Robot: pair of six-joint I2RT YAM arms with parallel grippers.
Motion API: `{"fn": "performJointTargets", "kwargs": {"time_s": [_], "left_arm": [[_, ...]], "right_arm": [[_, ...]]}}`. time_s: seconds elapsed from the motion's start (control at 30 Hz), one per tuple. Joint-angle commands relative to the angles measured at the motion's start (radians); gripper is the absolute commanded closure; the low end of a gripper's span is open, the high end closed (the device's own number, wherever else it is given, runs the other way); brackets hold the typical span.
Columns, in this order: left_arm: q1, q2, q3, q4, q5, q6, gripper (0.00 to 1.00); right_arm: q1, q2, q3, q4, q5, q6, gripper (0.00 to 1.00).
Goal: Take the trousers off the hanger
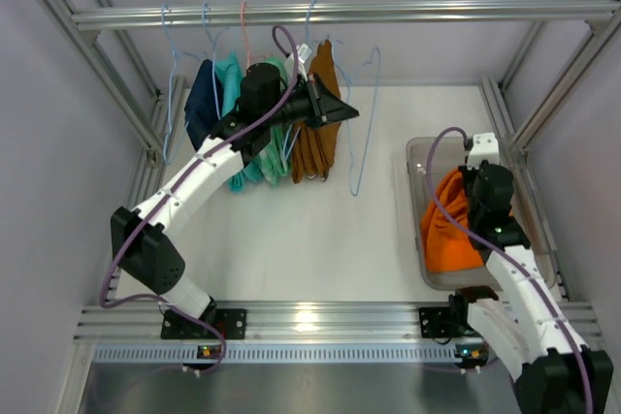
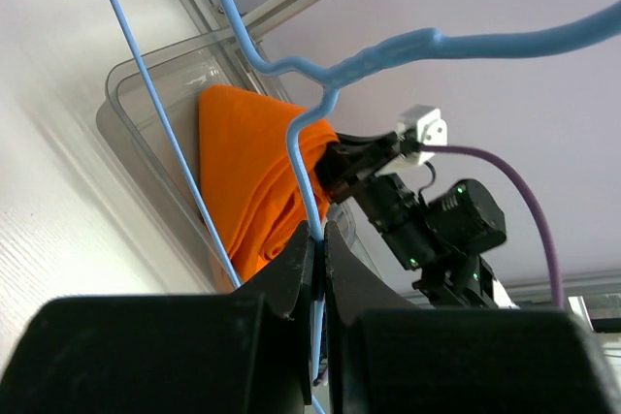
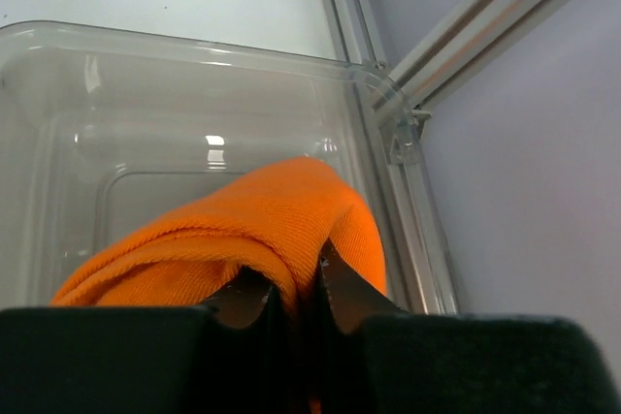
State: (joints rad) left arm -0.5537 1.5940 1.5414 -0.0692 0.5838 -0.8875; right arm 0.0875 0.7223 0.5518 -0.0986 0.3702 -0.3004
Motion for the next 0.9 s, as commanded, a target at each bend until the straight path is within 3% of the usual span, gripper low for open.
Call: {"fn": "performJointTargets", "kwargs": {"time_s": [0.0, 0.07, 0.1, 0.17, 0.27, 0.7, 0.83, 0.87], "left_arm": [[0.011, -0.009, 0.014, 0.040, 0.016, 0.012, 1.00], [0.009, -0.008, 0.010, 0.045, 0.022, 0.013, 1.00], [0.009, -0.008, 0.008, 0.046, 0.025, 0.015, 1.00], [0.009, -0.009, 0.008, 0.045, 0.031, 0.025, 1.00], [0.006, -0.015, 0.006, 0.037, 0.040, 0.045, 1.00], [-0.141, -0.117, -0.004, -0.098, -0.047, 0.340, 1.00], [-0.192, -0.150, -0.021, -0.107, -0.123, 0.351, 1.00], [-0.202, -0.161, -0.020, -0.112, -0.192, 0.348, 1.00]], "right_arm": [[-0.011, 0.103, 0.057, 0.305, 0.039, 0.029, 0.87], [-0.011, 0.144, 0.060, 0.341, -0.013, 0.032, 0.68], [-0.011, 0.153, 0.063, 0.342, -0.039, 0.038, 0.40], [-0.012, 0.170, 0.092, 0.321, -0.115, 0.053, 0.11], [-0.011, 0.160, 0.151, 0.185, -0.171, 0.110, 0.00], [-0.011, -0.245, 0.283, -0.251, -0.441, 0.250, 0.01], [-0.011, -0.296, 0.379, -0.267, -0.706, 0.378, 0.11], [-0.012, -0.302, 0.384, -0.230, -0.764, 0.445, 0.19]]}}
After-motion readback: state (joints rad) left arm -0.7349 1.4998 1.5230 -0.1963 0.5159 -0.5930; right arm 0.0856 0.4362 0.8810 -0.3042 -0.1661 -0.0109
